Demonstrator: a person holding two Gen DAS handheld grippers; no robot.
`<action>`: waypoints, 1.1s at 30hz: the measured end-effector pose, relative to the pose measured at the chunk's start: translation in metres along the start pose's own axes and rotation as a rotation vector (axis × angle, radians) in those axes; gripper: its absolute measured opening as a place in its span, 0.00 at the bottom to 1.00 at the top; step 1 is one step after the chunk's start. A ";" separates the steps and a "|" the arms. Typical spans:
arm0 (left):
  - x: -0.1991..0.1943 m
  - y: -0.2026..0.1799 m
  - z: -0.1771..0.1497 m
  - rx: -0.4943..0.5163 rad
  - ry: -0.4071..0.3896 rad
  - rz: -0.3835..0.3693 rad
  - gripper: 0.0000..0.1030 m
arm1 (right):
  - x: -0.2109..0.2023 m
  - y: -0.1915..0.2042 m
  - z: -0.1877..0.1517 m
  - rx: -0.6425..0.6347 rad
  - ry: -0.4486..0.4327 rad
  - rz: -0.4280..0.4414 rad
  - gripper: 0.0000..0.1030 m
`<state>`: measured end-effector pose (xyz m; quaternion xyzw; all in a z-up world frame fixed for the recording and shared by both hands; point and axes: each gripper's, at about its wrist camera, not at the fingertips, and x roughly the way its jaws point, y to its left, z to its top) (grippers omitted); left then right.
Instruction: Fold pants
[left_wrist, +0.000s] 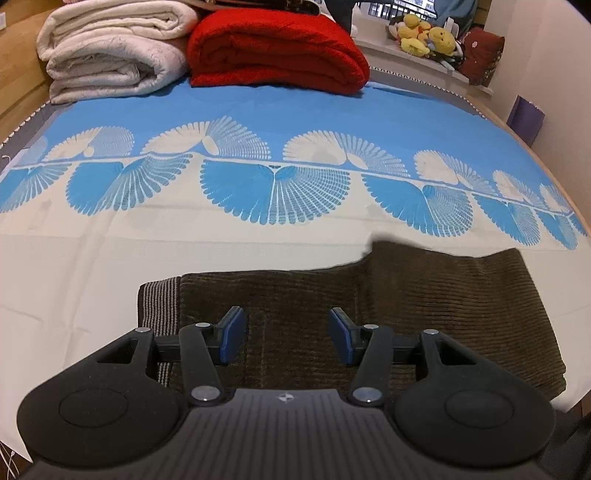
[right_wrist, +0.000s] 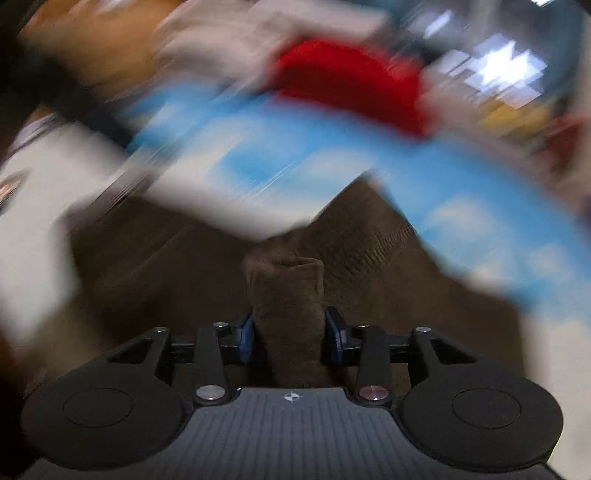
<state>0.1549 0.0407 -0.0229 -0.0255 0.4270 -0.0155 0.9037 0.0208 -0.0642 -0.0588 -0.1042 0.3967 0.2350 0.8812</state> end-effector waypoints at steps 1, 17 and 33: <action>0.001 0.000 0.000 0.003 0.004 -0.002 0.55 | 0.000 0.007 -0.005 -0.004 0.023 0.051 0.38; 0.008 -0.006 -0.004 0.059 0.022 0.006 0.58 | -0.001 -0.016 -0.029 -0.119 -0.043 -0.028 0.58; 0.009 0.006 -0.002 0.035 0.019 0.028 0.58 | -0.071 0.001 -0.027 -0.329 -0.256 0.041 0.11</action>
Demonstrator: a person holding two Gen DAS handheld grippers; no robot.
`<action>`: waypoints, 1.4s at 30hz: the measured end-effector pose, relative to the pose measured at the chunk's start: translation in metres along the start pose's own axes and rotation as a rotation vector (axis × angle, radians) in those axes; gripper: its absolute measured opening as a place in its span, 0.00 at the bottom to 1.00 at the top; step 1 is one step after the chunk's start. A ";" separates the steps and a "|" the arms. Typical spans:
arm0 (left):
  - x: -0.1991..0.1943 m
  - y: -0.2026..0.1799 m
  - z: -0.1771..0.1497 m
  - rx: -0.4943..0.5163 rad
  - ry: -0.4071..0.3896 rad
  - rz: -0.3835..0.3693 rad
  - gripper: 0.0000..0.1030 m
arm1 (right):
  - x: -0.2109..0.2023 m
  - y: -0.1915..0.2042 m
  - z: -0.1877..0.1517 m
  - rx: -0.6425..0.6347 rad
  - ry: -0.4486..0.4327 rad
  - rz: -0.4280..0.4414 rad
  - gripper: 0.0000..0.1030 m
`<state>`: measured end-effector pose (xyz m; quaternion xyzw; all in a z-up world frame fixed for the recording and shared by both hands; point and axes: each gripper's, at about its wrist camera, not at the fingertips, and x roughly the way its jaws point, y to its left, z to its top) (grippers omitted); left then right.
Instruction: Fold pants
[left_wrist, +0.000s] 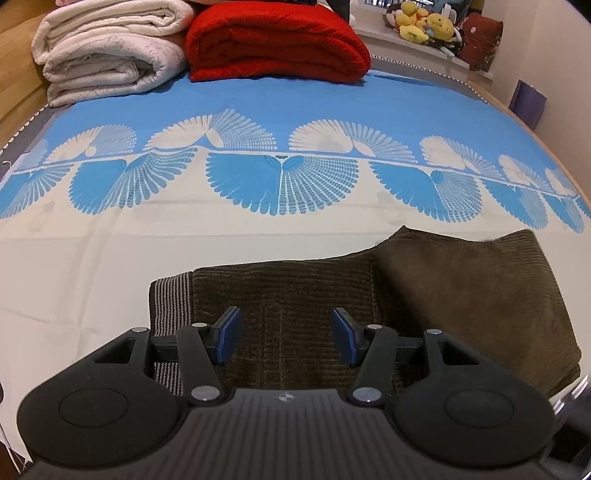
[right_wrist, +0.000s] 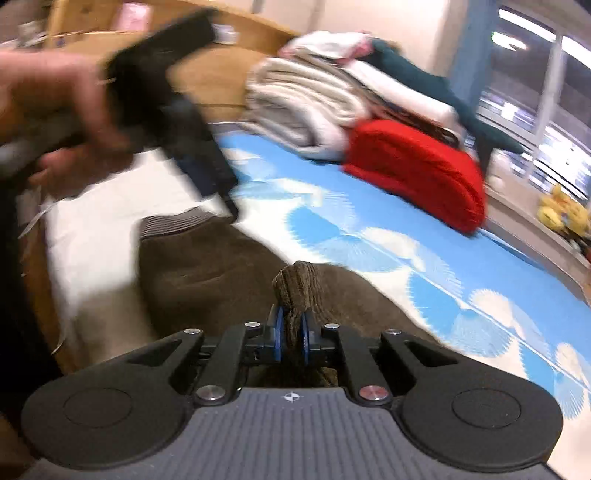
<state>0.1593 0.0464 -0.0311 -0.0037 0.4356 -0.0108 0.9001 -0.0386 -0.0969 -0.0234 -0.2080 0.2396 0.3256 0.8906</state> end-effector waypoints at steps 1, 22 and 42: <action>0.001 -0.001 0.000 -0.001 0.002 -0.001 0.58 | 0.010 0.009 -0.012 -0.022 0.056 0.037 0.11; -0.001 0.004 0.003 -0.040 -0.019 0.018 0.58 | -0.004 -0.053 0.017 0.320 -0.162 -0.204 0.26; 0.012 -0.025 0.004 -0.003 0.052 -0.103 0.60 | 0.012 -0.088 -0.029 0.482 0.091 -0.167 0.42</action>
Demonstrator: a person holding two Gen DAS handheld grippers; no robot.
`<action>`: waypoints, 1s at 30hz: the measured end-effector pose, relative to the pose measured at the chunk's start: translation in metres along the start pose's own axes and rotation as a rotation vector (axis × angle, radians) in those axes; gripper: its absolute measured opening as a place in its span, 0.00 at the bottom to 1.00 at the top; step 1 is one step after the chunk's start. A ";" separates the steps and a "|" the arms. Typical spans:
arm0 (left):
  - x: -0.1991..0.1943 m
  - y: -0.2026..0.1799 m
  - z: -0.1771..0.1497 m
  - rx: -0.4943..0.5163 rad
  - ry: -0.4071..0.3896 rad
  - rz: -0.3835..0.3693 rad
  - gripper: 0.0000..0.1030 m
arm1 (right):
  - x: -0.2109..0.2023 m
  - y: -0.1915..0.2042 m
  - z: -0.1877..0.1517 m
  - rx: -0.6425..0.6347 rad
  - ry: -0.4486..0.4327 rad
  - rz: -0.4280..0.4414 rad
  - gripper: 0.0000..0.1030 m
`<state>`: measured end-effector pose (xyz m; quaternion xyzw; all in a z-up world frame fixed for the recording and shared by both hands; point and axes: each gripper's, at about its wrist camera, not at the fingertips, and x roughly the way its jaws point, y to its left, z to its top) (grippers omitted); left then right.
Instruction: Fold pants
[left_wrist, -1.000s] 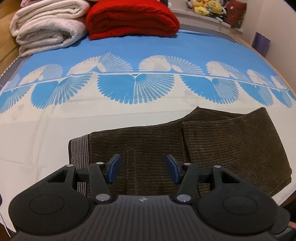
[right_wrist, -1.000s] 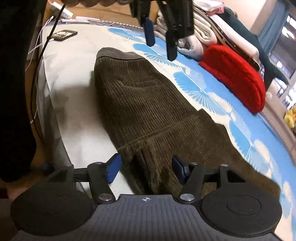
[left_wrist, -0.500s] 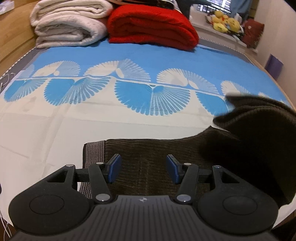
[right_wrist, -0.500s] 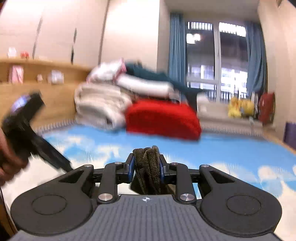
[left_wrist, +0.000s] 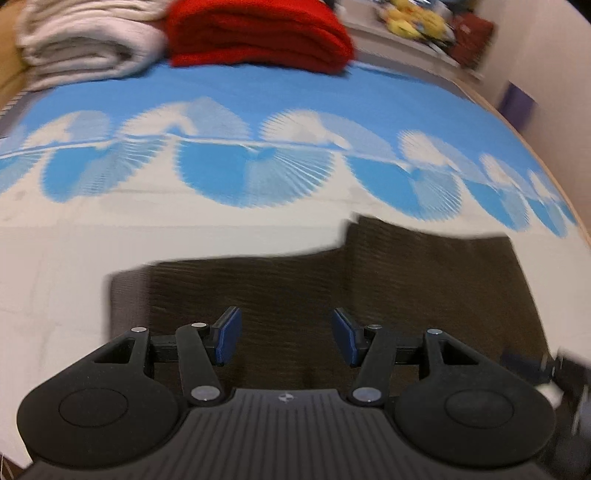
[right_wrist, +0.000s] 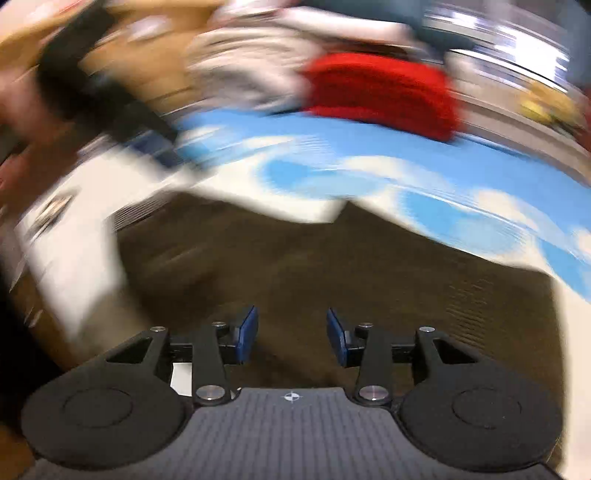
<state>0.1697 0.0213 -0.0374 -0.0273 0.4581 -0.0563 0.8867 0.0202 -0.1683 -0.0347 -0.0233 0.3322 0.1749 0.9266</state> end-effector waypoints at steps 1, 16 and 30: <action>0.005 -0.007 -0.002 0.014 0.022 -0.023 0.62 | -0.002 -0.017 -0.001 0.063 0.001 -0.070 0.42; 0.097 -0.038 -0.041 -0.066 0.365 -0.155 0.63 | -0.012 -0.151 -0.078 0.659 0.197 -0.345 0.68; 0.070 -0.066 -0.068 0.354 0.373 -0.022 0.06 | -0.016 -0.177 -0.075 0.817 0.201 -0.382 0.37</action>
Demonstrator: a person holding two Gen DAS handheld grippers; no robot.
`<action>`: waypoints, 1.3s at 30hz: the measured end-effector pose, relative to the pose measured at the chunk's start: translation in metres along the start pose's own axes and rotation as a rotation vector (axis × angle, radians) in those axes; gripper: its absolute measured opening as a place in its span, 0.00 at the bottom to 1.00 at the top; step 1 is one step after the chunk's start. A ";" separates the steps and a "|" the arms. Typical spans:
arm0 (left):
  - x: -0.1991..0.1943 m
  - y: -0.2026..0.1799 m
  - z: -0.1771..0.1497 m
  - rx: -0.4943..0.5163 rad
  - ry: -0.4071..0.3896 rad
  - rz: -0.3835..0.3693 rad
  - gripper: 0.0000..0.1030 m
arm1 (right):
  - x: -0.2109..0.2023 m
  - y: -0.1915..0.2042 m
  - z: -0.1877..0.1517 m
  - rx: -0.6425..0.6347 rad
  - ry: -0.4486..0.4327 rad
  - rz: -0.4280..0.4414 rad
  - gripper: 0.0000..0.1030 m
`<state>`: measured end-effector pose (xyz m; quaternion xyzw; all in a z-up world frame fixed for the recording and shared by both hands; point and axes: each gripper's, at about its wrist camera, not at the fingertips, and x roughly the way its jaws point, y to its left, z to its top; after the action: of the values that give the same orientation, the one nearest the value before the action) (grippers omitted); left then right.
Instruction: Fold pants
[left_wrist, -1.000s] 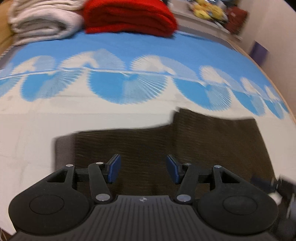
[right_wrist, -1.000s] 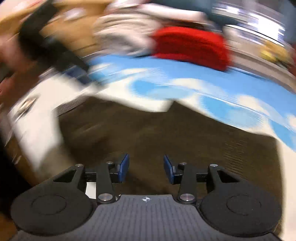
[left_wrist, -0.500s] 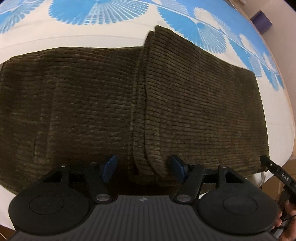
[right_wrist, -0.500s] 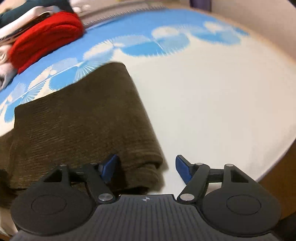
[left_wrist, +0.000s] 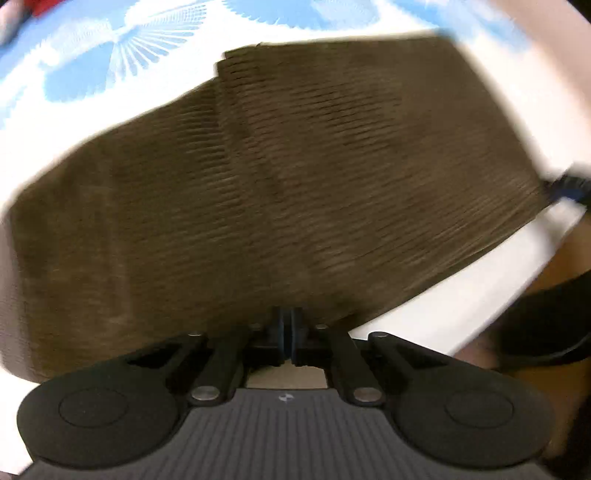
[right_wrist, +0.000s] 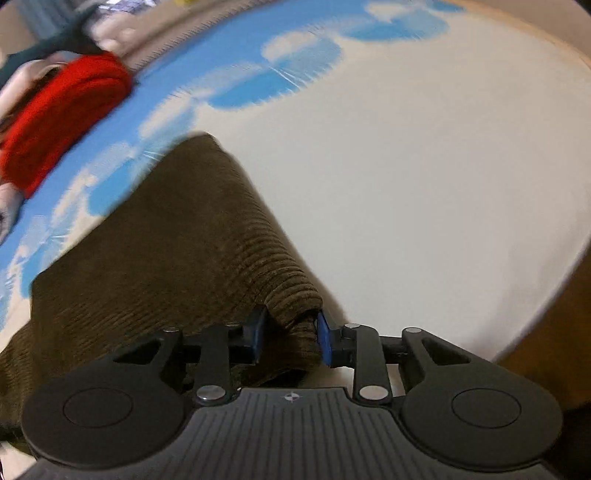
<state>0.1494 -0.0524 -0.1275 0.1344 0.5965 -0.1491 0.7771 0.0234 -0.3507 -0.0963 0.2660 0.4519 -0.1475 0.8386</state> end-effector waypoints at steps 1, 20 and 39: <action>-0.006 0.003 0.002 -0.014 -0.042 0.005 0.11 | -0.003 0.002 0.001 -0.006 -0.018 -0.016 0.38; -0.054 0.073 -0.018 -0.358 -0.335 -0.007 0.70 | -0.030 0.054 0.013 -0.306 -0.197 -0.071 0.58; -0.034 0.195 -0.114 -0.726 -0.122 -0.120 0.75 | -0.039 0.132 0.051 -0.497 -0.240 0.225 0.62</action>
<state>0.1164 0.1731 -0.1178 -0.1944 0.5700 0.0193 0.7981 0.1011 -0.2723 0.0011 0.0815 0.3395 0.0314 0.9365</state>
